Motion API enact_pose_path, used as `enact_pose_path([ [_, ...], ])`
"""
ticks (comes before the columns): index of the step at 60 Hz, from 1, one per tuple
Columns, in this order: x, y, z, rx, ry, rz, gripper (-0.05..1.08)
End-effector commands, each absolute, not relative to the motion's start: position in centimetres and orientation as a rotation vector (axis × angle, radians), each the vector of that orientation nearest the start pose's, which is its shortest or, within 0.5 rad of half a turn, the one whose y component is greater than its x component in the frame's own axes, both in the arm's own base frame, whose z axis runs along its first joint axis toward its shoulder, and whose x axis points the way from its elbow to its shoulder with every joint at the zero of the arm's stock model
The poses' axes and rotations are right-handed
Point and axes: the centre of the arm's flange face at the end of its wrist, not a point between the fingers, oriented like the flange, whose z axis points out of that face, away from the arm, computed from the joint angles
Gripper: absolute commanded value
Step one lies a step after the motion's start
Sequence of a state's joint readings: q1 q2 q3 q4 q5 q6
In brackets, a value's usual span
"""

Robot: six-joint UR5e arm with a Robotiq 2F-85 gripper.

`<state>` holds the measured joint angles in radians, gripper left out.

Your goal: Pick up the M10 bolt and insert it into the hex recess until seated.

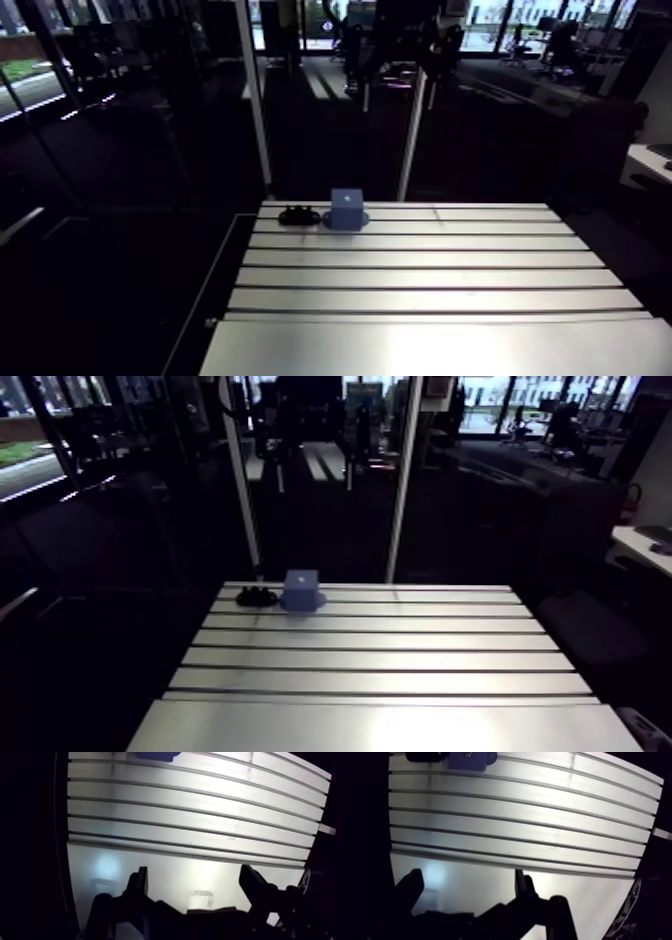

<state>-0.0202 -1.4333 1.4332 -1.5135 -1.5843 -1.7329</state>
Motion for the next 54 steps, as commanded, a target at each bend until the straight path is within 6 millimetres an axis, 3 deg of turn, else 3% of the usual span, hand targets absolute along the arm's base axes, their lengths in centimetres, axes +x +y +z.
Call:
enact_pose_path([
  [1, -54.0, -11.4, 48.6, -0.191, 3.046, 0.005, 0.01],
  [19, -53.7, -10.9, 50.1, -0.173, 3.059, 0.011, 0.01],
  [54, -53.0, -10.4, 50.1, -0.167, 3.06, 0.01, 0.01],
])
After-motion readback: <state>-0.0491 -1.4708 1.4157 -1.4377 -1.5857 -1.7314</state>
